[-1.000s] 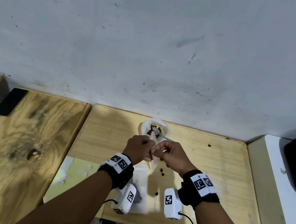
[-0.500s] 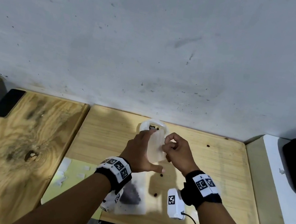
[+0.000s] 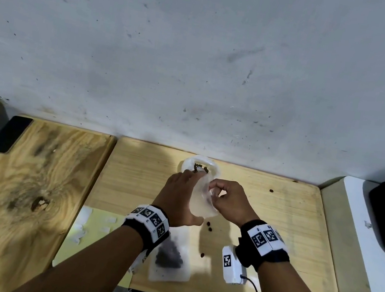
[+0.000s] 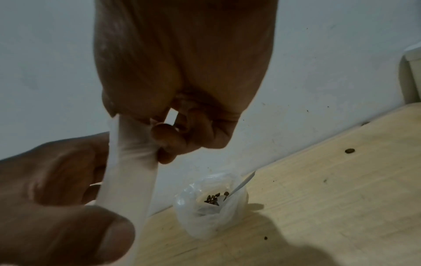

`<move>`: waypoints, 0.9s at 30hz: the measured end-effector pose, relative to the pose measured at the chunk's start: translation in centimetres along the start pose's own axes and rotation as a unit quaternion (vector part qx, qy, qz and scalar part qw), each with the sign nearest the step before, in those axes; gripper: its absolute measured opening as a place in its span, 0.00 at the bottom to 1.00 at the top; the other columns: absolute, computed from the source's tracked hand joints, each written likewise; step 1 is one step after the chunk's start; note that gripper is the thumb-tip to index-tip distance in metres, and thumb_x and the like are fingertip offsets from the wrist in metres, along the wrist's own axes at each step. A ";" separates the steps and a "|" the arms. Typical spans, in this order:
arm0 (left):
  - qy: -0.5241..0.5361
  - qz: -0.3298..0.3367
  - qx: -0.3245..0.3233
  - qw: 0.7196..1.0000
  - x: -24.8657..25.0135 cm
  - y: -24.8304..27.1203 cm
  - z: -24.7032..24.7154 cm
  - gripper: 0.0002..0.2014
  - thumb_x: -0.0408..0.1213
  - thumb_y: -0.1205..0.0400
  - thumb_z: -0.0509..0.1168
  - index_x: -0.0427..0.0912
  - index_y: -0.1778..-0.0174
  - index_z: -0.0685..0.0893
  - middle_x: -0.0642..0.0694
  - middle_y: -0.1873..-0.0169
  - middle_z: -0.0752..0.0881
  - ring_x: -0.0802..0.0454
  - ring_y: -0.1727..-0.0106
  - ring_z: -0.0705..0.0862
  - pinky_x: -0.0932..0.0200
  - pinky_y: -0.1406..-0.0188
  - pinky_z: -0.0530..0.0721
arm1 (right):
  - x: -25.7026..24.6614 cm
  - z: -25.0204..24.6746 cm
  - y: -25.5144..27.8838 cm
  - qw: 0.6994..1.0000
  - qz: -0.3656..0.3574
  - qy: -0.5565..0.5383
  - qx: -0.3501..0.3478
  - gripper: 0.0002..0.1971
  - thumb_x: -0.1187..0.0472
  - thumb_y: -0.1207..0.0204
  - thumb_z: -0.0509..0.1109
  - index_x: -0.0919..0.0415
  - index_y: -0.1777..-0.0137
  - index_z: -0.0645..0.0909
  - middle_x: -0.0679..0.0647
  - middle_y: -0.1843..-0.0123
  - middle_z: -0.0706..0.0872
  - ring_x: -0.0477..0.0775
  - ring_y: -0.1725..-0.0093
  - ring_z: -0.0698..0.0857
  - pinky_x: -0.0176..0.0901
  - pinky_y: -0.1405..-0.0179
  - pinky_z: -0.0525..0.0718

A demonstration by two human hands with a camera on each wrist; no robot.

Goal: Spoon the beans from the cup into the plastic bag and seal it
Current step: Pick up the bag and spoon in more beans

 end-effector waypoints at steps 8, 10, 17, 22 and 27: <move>0.097 -0.023 -0.044 0.994 -1.0 0.3 0.9 0.44 0.52 0.37 0.81 0.47 0.26 0.71 0.52 0.32 0.76 0.54 0.34 0.77 0.58 0.37 0.77 | 1.2 0.9 -0.1 0.997 0.057 0.053 -0.019 0.08 0.41 0.40 0.85 0.35 0.69 0.88 0.37 0.66 0.86 0.43 0.59 0.86 0.44 0.56 0.82; 0.102 -0.041 -0.062 0.992 -1.6 0.3 1.6 0.43 0.51 0.35 0.80 0.48 0.25 0.72 0.53 0.32 0.77 0.53 0.34 0.78 0.58 0.37 0.77 | 2.2 1.2 -0.2 0.995 0.084 0.055 -0.029 0.10 0.38 0.40 0.84 0.40 0.66 0.89 0.40 0.63 0.88 0.42 0.56 0.87 0.41 0.55 0.82; 0.198 -0.188 -0.029 0.962 -5.9 -0.2 3.0 0.35 0.48 0.36 0.82 0.50 0.33 0.79 0.51 0.41 0.84 0.52 0.45 0.83 0.56 0.43 0.82 | 5.1 0.0 -1.3 0.988 0.104 -0.071 0.086 0.02 0.58 0.27 0.78 0.49 0.59 0.91 0.44 0.56 0.92 0.43 0.51 0.87 0.40 0.49 0.82; 0.272 -0.305 -0.021 0.912 -9.2 -1.4 3.3 0.39 0.45 0.36 0.84 0.48 0.30 0.77 0.52 0.38 0.78 0.52 0.43 0.81 0.59 0.47 0.79 | 8.8 -2.4 -2.3 0.960 0.214 0.005 0.179 0.17 0.49 0.28 0.79 0.51 0.42 0.83 0.50 0.44 0.86 0.54 0.46 0.85 0.49 0.45 0.84; 0.301 -0.323 -0.067 0.895 -9.9 -3.9 3.9 0.41 0.43 0.39 0.85 0.46 0.30 0.76 0.53 0.35 0.75 0.52 0.39 0.80 0.57 0.48 0.79 | 10.5 -1.5 -4.6 0.955 0.281 0.039 0.084 0.18 0.41 0.30 0.78 0.51 0.48 0.84 0.48 0.54 0.88 0.55 0.52 0.87 0.43 0.57 0.80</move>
Point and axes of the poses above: each hand's wrist, its own y-axis away from the middle knuckle, its own z-axis out of the palm, x = y × z, the point moved 7 cm from there along -y, towards the middle knuckle
